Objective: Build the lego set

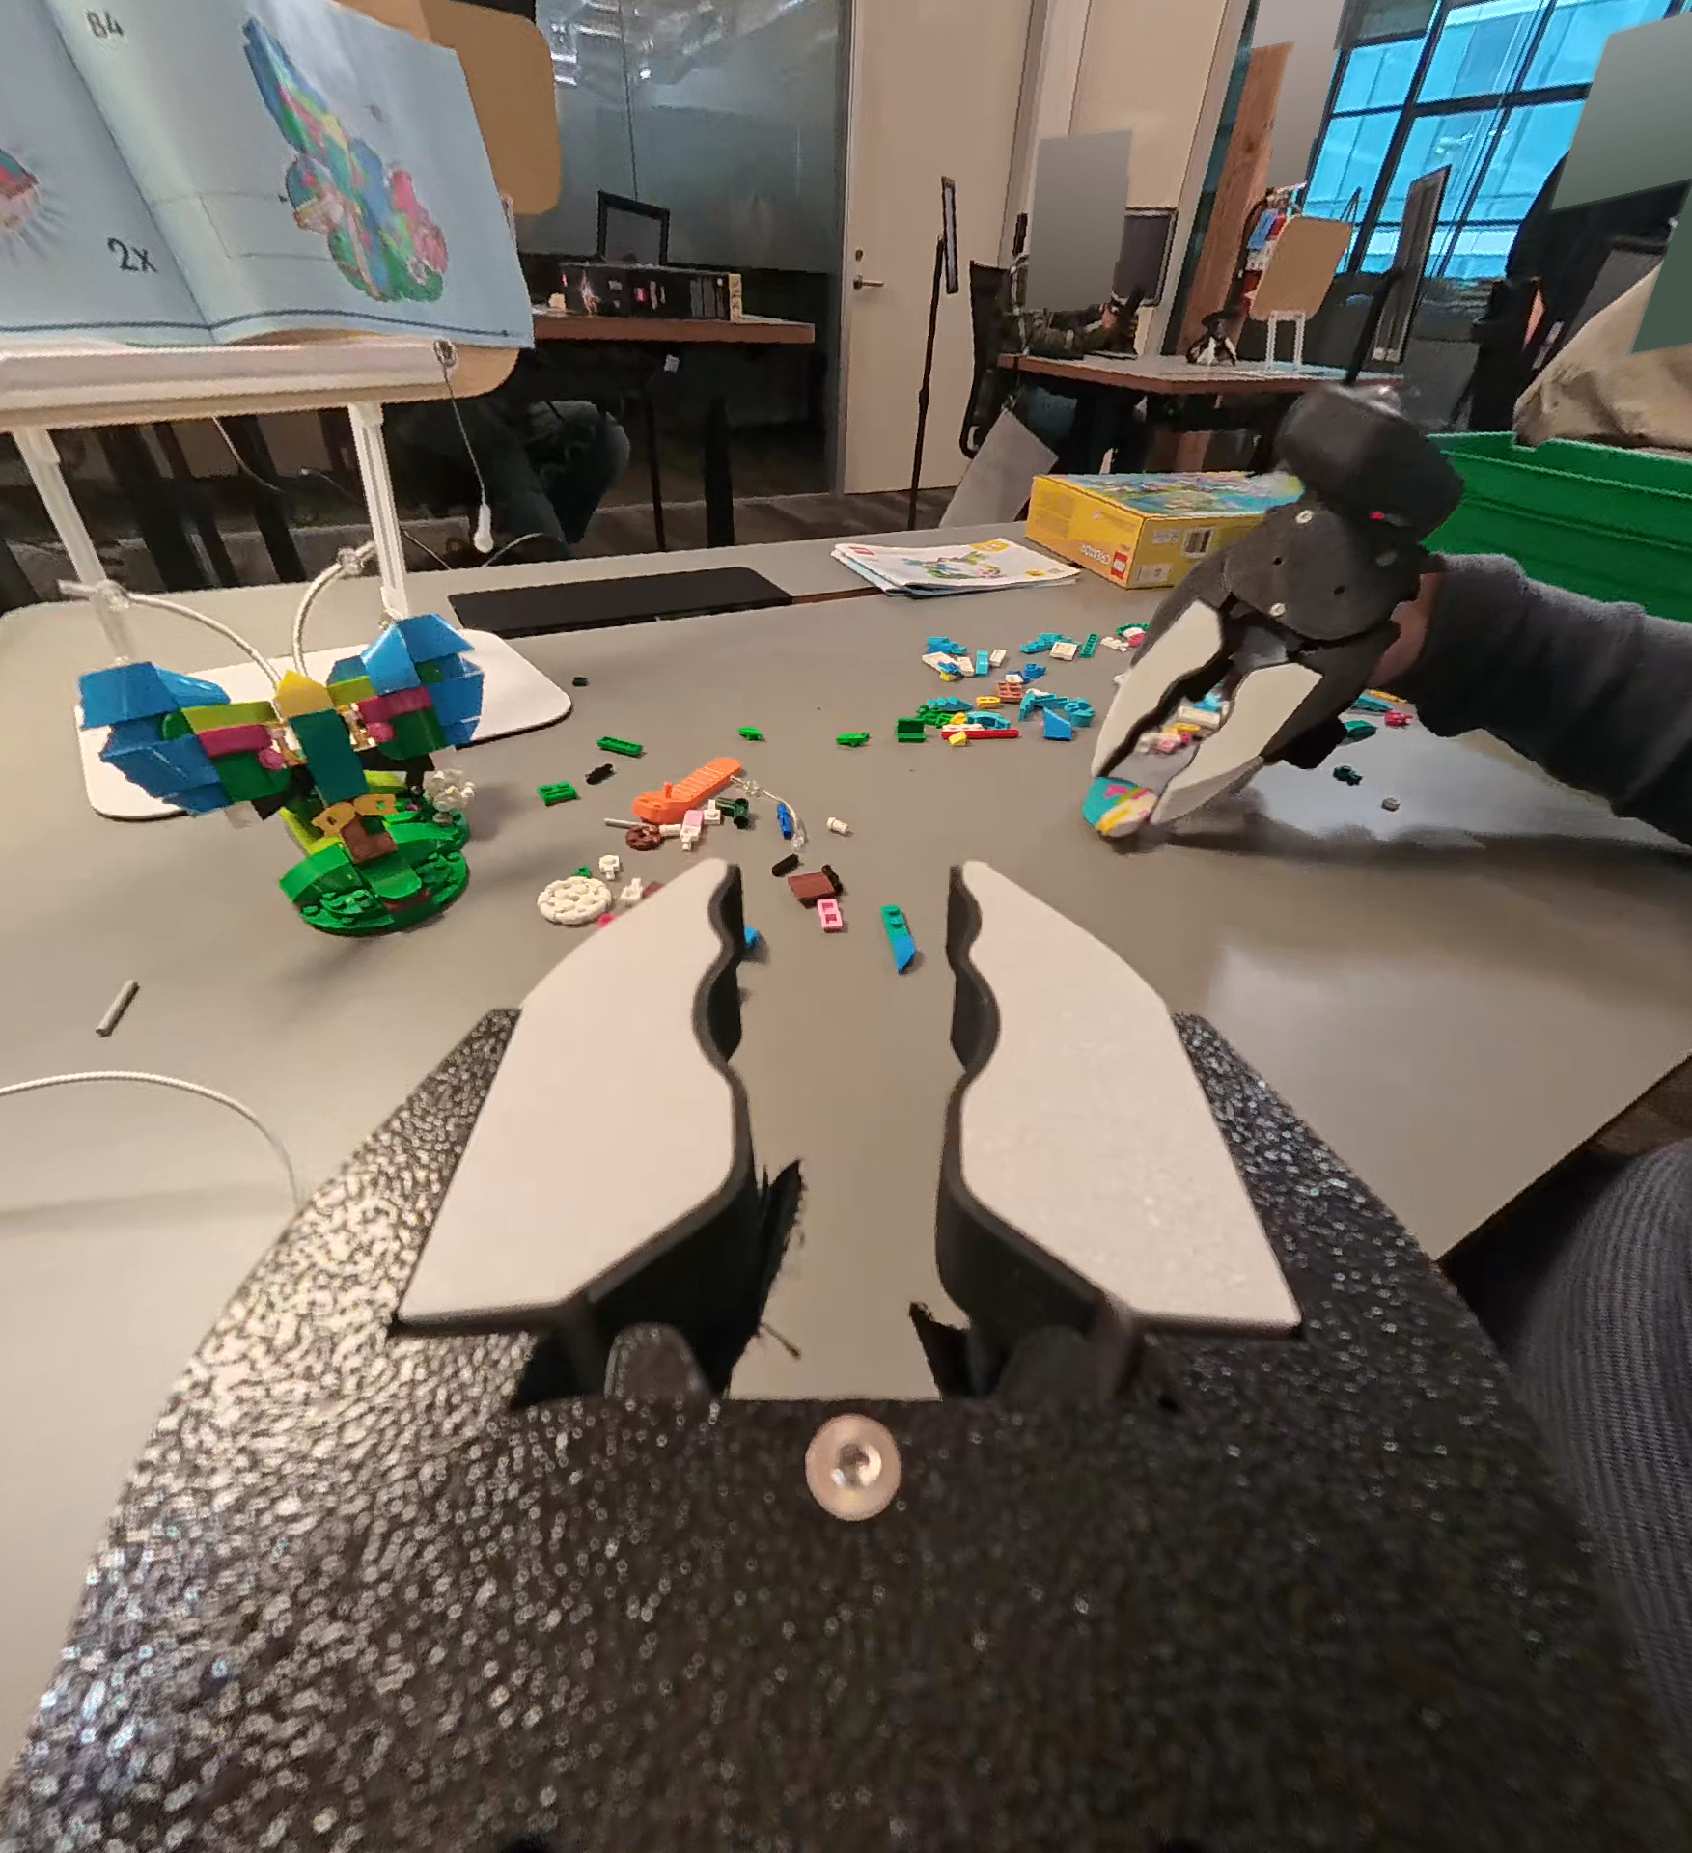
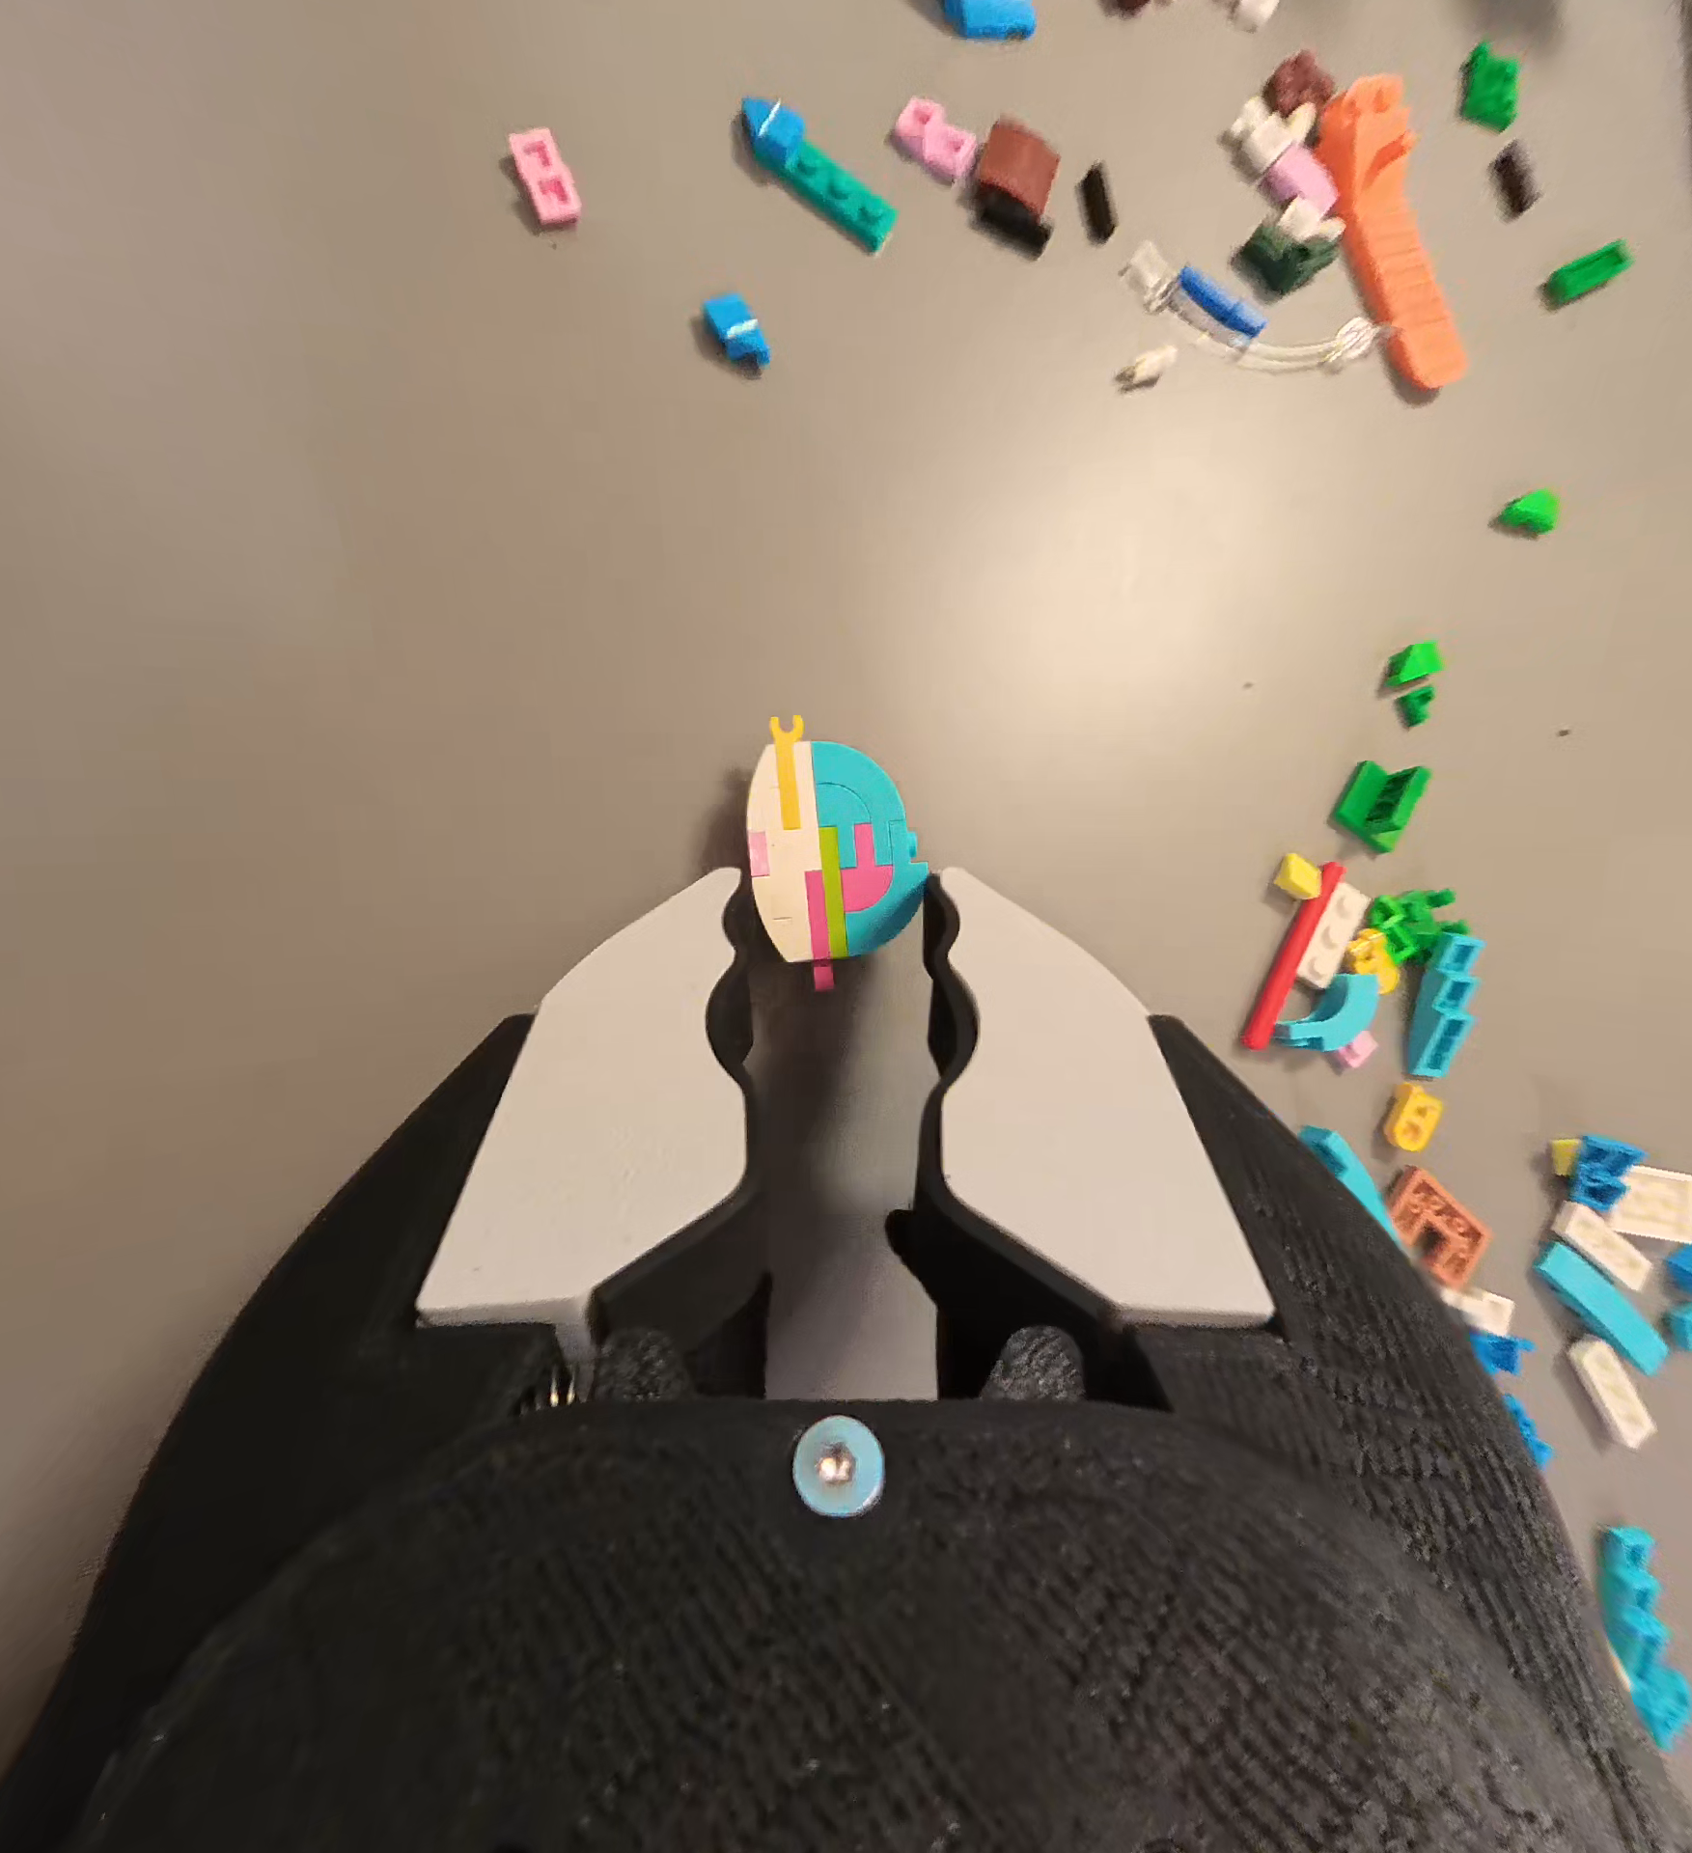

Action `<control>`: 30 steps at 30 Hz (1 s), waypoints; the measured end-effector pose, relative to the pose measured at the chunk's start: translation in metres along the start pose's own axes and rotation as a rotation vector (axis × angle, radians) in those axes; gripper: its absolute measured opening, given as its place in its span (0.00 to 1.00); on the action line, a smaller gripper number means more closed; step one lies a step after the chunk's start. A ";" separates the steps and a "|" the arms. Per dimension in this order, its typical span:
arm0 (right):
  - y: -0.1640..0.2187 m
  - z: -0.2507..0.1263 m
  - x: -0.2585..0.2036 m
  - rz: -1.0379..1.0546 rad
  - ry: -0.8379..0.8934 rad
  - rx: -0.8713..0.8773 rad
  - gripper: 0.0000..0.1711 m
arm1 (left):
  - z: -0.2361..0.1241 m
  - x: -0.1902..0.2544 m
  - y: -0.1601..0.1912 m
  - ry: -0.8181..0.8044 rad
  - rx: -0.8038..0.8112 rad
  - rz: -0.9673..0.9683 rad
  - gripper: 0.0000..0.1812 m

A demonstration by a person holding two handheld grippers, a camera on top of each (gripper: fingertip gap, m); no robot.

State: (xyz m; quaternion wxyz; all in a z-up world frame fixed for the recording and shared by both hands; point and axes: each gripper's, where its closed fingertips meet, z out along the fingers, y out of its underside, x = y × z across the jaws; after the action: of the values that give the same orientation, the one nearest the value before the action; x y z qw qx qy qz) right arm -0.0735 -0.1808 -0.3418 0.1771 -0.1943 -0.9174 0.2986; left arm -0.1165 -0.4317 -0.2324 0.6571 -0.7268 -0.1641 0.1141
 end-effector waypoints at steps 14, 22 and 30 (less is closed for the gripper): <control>-0.066 -0.016 0.016 -0.159 0.310 0.218 0.18 | 0.019 0.006 0.028 0.052 -0.074 -0.064 0.23; -0.107 -0.002 0.010 -0.243 0.379 0.258 0.18 | 0.019 0.005 0.036 0.027 -0.097 -0.031 0.23; -0.175 0.025 0.036 -0.275 0.555 0.436 0.18 | 0.029 -0.012 0.018 0.021 -0.023 -0.011 0.23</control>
State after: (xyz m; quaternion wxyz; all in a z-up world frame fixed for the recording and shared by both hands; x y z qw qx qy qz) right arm -0.1593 -0.3063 -0.2451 0.4948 -0.1006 -0.7668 0.3964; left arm -0.1373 -0.4116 -0.2540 0.6512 -0.7344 -0.1623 0.1009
